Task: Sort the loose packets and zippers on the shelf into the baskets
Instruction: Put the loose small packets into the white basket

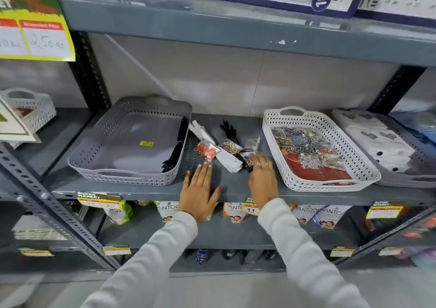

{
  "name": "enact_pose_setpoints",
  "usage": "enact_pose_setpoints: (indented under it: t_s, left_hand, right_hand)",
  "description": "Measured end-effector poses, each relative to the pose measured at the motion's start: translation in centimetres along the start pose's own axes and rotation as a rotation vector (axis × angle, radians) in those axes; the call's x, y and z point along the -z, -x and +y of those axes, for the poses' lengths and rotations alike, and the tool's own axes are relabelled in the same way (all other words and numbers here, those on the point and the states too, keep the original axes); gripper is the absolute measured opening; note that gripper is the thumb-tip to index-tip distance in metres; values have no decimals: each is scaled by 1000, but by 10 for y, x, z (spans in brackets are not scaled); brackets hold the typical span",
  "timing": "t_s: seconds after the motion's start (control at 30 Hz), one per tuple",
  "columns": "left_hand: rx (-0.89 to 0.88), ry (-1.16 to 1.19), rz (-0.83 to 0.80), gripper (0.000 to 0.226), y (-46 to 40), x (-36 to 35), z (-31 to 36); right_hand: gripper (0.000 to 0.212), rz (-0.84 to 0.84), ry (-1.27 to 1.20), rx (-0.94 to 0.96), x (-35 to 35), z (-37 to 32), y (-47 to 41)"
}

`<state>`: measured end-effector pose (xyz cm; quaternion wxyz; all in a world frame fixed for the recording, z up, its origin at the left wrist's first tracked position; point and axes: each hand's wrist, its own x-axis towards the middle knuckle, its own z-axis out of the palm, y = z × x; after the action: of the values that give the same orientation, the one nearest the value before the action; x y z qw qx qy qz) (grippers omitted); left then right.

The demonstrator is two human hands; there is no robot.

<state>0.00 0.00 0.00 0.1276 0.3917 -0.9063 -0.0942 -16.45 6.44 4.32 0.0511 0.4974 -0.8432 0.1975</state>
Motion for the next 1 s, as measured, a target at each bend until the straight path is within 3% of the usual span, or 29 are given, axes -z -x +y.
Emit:
enact_pose_setpoints:
  t_s: [0.13, 0.3, 0.47, 0.67, 0.77, 1.0]
  left_hand:
    - [18, -60, 16, 93, -2, -5, -6]
    - [8, -86, -4, 79, -3, -6, -7]
    - [14, -85, 5, 75, -2, -6, -8]
    - [21, -82, -4, 76, -1, -5, -8]
    - [23, -83, -5, 73, -1, -5, -7]
    - [23, -78, -1, 78, -1, -6, -8]
  right_hand:
    - [47, -89, 124, -1, 6, 10, -26]
    - [34, -214, 171, -12, 7, 12, -39]
    - [32, -177, 226, 24, 12, 8, -40]
    - [29, -17, 294, -49, 21, 11, -13]
    - [41, 57, 308, -60, 19, 17, 15]
    - [46, -71, 257, -155, 5, 29, 51]
